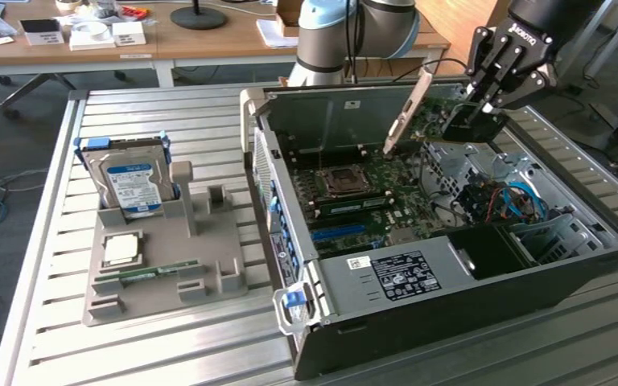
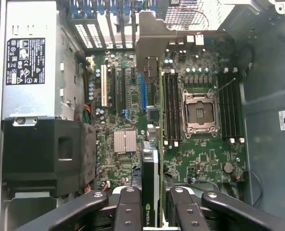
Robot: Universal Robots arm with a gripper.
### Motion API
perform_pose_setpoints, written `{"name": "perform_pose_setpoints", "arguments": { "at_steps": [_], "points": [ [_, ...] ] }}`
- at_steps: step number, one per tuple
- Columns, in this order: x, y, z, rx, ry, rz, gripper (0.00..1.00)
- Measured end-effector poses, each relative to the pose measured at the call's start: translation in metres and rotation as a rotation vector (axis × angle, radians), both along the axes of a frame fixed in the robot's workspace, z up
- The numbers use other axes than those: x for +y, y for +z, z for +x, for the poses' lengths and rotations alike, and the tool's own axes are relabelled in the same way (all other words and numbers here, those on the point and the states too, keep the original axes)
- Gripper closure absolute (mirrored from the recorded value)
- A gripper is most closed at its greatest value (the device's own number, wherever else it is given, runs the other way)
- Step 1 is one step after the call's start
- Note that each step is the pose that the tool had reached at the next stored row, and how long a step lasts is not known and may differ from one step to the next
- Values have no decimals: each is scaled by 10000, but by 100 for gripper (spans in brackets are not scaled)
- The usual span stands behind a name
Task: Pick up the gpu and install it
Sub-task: 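Insert the gpu into the slot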
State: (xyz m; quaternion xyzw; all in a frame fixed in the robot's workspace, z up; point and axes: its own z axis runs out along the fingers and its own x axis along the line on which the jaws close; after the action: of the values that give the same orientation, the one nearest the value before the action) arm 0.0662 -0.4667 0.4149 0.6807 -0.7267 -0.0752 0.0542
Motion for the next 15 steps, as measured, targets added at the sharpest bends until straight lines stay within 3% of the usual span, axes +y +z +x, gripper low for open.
{"name": "perform_pose_setpoints", "arguments": {
  "at_steps": [15],
  "points": [
    [1,-1,0,0,138,0,73]
  ]
}}
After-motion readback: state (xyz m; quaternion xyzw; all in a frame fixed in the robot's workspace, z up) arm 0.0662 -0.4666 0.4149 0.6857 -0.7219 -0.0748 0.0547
